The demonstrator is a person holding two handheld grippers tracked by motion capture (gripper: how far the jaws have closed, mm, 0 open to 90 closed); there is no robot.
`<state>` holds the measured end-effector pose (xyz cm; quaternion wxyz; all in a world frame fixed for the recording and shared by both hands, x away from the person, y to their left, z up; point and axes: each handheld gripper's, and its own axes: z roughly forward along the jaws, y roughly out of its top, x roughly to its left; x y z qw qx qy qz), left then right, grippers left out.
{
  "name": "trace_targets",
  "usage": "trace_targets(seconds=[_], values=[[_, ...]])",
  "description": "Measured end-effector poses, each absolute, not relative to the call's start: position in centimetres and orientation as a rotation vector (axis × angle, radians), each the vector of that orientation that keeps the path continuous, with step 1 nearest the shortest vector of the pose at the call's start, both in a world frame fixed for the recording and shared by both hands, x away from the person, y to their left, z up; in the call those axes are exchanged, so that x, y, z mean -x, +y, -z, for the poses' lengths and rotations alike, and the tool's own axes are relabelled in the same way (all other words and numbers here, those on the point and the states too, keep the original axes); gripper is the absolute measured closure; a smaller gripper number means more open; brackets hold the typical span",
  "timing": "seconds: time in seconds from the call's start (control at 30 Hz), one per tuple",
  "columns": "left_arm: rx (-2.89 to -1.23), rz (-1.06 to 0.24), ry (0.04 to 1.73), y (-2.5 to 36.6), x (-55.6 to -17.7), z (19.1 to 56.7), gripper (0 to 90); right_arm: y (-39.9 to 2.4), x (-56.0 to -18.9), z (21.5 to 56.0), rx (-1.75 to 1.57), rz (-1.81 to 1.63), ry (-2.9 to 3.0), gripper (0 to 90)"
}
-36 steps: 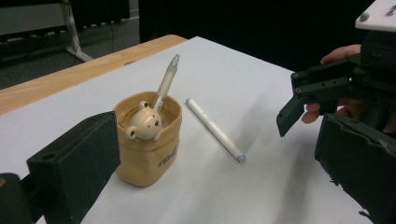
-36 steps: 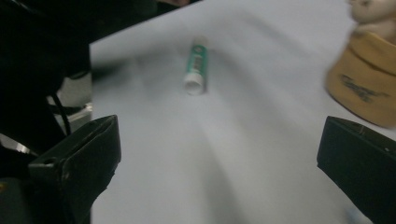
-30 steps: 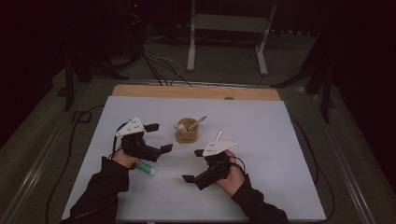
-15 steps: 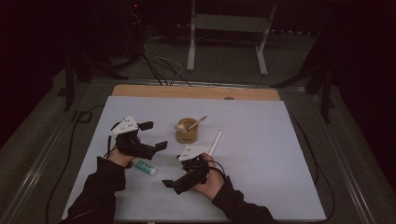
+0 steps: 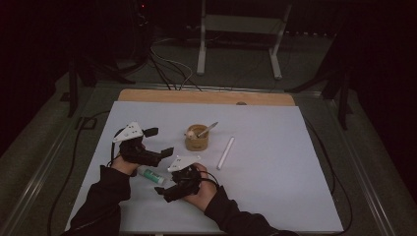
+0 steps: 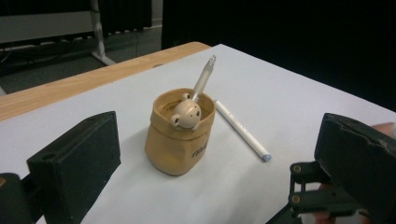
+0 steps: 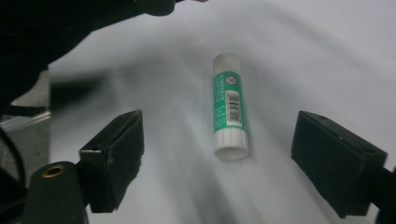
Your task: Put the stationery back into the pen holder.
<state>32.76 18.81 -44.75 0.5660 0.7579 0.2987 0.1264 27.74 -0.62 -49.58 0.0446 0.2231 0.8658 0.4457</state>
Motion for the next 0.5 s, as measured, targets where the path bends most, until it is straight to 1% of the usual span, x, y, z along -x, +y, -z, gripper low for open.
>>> trace_targets(seconds=[0.17, 0.3, 0.5], values=[[-1.778, -0.301, 0.719, 19.0, -33.0, 45.0, 0.8, 0.7, -27.8, 50.2, -0.638, -1.278, 2.651, 28.5], [-1.778, -0.305, 0.729, 19.2, -33.1, 45.3, 0.8, 1.5, -27.9, 50.6, -0.603, -1.215, 2.660, 35.6], [-1.777, -0.308, 0.744, 19.4, -33.3, 45.5, 0.8, 2.5, -28.4, 51.3, -0.605, -1.148, 2.681, 43.2]])
